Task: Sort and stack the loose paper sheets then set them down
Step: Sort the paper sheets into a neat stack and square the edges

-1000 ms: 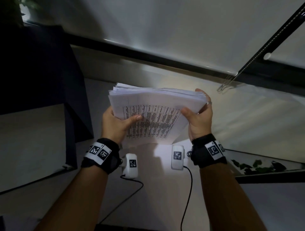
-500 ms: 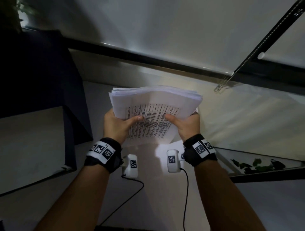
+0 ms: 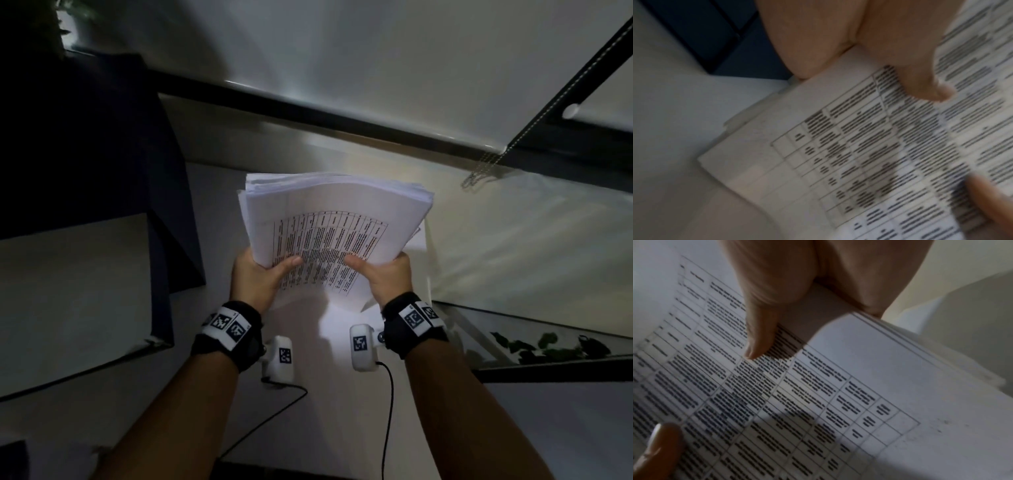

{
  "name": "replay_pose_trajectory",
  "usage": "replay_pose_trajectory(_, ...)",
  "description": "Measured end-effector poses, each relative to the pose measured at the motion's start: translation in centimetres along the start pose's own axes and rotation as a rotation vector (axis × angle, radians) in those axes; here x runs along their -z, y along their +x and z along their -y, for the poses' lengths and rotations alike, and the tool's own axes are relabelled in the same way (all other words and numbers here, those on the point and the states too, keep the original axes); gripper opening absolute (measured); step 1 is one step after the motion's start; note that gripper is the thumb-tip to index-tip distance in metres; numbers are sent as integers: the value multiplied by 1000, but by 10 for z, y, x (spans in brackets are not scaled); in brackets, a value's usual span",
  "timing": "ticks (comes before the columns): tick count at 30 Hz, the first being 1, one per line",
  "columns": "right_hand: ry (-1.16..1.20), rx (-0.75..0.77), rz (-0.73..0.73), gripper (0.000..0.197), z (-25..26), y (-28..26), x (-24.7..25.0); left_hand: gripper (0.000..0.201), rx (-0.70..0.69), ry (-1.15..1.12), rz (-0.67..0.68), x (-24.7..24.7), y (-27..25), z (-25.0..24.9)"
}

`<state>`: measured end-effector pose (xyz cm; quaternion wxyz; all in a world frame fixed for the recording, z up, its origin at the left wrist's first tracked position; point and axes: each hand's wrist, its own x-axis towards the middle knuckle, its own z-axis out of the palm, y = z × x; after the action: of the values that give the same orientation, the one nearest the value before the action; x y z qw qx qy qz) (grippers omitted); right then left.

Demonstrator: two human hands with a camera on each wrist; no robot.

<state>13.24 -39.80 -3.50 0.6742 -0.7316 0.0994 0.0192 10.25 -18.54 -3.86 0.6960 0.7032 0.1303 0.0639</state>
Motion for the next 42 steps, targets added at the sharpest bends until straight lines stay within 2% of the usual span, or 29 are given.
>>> replay_pose_trajectory(3, 8, 5, -3, 37, 4, 4, 7, 49, -19, -40, -23, 3, 1, -1)
replay_pose_trajectory(5, 33, 36, -1, 37, 11, 8, 13, 57, -81, -114, -66, 4, 1, -9)
replay_pose_trajectory(10, 128, 192, 25, 45, 35, 13, 14, 45, -334, -37, -135, -9, -1, -40)
replay_pose_trajectory(14, 193, 232, -70, 70, 45, 8, 12, 37, -487, 104, -205, -11, 2, -57)
replay_pose_trajectory(19, 205, 250, -105, 60, 50, 6, 6, 47, -496, 130, -251, -12, 5, -60)
replay_pose_trajectory(22, 198, 239, -111, 64, 44, 9, 10, 60, -534, 191, -228, -13, 2, -60)
replay_pose_trajectory(25, 153, 214, -85, 69, 31, 10, 14, 73, -504, 138, -172, -14, 0, -57)
replay_pose_trajectory(28, 29, 117, -45, 45, 16, 6, 14, 80, -394, 39, -130, -13, 3, -34)
replay_pose_trajectory(30, 3, 89, -48, 35, 12, 4, 12, 68, -300, 74, -132, -13, 1, -21)
replay_pose_trajectory(32, 21, 120, -60, 35, 12, 7, 12, 49, -257, 100, -148, -14, 4, -12)
replay_pose_trajectory(34, 22, 112, -67, 36, 4, 9, 13, 41, -223, 83, -135, -11, 6, -4)
replay_pose_trajectory(38, -90, -65, -17, 36, -31, 7, 10, 27, -69, 180, -56, -8, 6, 26)
replay_pose_trajectory(42, -185, -88, -66, 50, -25, 14, 11, 13, -67, 284, -105, -14, 11, 14)
